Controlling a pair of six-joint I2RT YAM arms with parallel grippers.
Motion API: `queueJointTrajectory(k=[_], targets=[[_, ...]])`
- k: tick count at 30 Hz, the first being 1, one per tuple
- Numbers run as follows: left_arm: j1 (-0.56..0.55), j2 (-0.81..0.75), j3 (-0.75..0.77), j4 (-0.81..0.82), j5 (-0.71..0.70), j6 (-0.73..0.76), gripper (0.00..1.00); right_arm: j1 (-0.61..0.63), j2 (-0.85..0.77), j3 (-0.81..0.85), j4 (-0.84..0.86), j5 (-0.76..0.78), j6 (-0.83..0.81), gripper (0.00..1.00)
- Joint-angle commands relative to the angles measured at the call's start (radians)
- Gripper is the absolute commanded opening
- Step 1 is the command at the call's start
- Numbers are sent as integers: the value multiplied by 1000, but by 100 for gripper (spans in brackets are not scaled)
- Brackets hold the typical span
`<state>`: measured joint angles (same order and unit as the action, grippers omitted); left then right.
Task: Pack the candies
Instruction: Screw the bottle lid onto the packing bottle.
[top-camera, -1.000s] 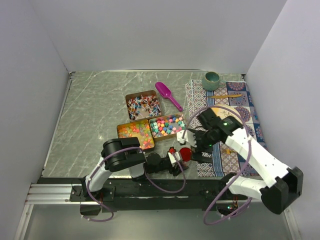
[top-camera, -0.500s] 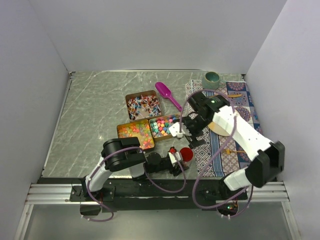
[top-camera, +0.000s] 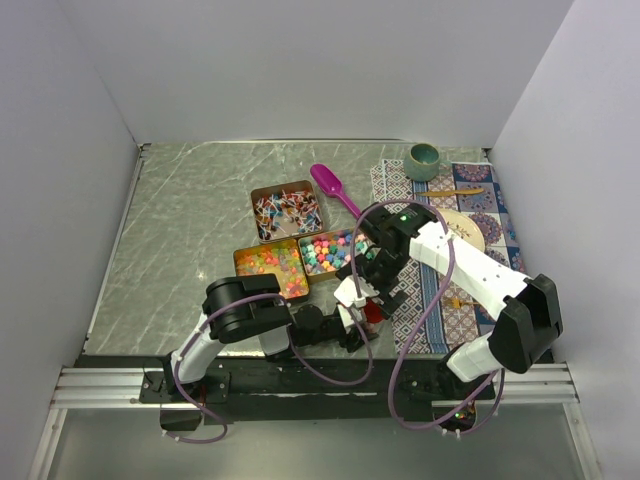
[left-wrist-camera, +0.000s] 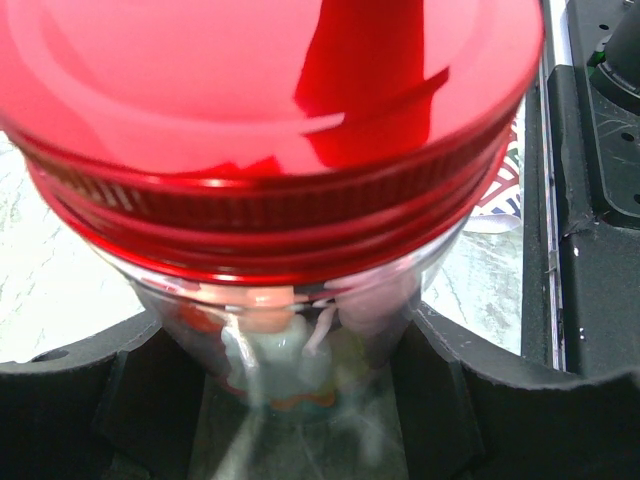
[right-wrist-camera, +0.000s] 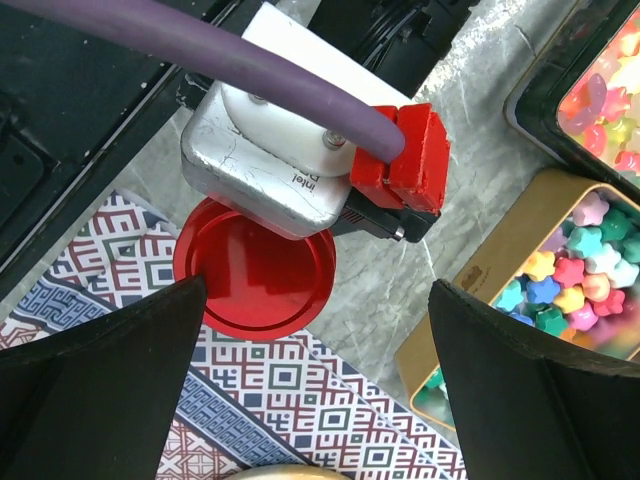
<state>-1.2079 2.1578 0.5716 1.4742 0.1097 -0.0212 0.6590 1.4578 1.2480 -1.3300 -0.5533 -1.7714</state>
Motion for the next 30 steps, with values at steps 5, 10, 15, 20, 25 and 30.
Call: queueJointTrajectory(k=[5, 10, 15, 20, 25, 30], targets=[[-5, 77, -16, -276, 30, 1, 1, 8, 7, -25, -117, 39, 29, 96], [-4, 80, -15, -279, 35, -5, 1, 8, -8, -45, -117, 52, 67, 94], [-4, 80, -13, -284, 35, -3, 1, 10, -43, -70, -118, 46, 101, 95], [-5, 80, -12, -288, 41, -3, 1, -6, -83, -48, -117, 36, 119, 96], [-4, 85, -7, -290, 45, -5, 1, -4, -99, -50, -118, 38, 105, 97], [-4, 80, -10, -288, 44, -3, 1, -4, -54, -64, -115, 52, 101, 96]])
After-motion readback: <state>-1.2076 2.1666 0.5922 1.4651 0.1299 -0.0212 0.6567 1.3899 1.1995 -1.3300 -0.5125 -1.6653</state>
